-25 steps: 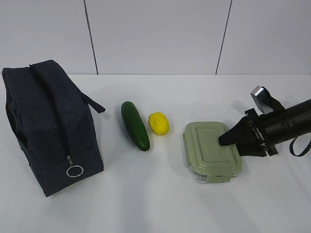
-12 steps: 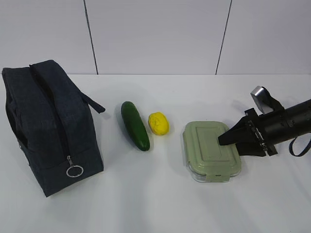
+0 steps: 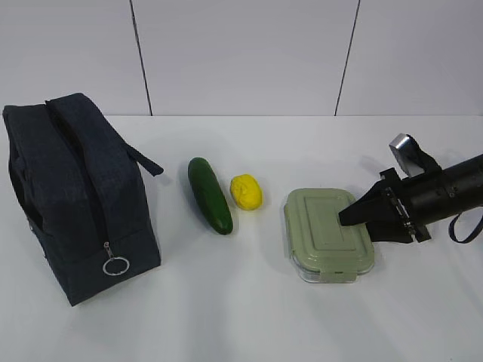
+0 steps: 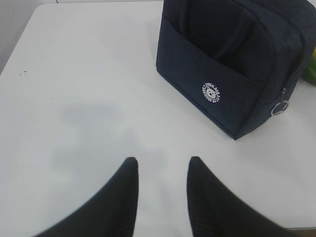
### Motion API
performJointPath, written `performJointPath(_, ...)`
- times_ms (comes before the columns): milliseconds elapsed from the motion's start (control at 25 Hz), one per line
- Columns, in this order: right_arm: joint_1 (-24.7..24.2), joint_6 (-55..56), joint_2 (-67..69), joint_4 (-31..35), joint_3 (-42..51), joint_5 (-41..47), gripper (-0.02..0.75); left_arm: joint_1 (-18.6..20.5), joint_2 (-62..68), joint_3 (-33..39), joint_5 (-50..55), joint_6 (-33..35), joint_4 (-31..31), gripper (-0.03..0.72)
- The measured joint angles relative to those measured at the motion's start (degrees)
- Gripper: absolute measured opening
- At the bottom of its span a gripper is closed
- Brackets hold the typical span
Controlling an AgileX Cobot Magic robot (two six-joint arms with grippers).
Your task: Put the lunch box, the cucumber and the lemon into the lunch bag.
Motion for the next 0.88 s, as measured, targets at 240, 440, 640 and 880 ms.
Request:
performJointPath(240, 0.0, 0.6, 0.0, 0.0, 0.0, 0.0, 0.385, 0.0, 0.0, 0.0, 0.0, 0.0, 0.0, 0.243)
performJointPath(440, 0.0, 2.3, 0.0, 0.1, 0.0, 0.0, 0.385, 0.0, 0.0, 0.0, 0.0, 0.0, 0.0, 0.242)
performJointPath(640, 0.0, 3.5, 0.0, 0.5, 0.0, -0.1, 0.385, 0.0, 0.0, 0.0, 0.0, 0.0, 0.0, 0.243)
performJointPath(880, 0.0, 4.5, 0.0, 0.6, 0.0, -0.1, 0.384, 0.0, 0.0, 0.0, 0.0, 0.0, 0.0, 0.243)
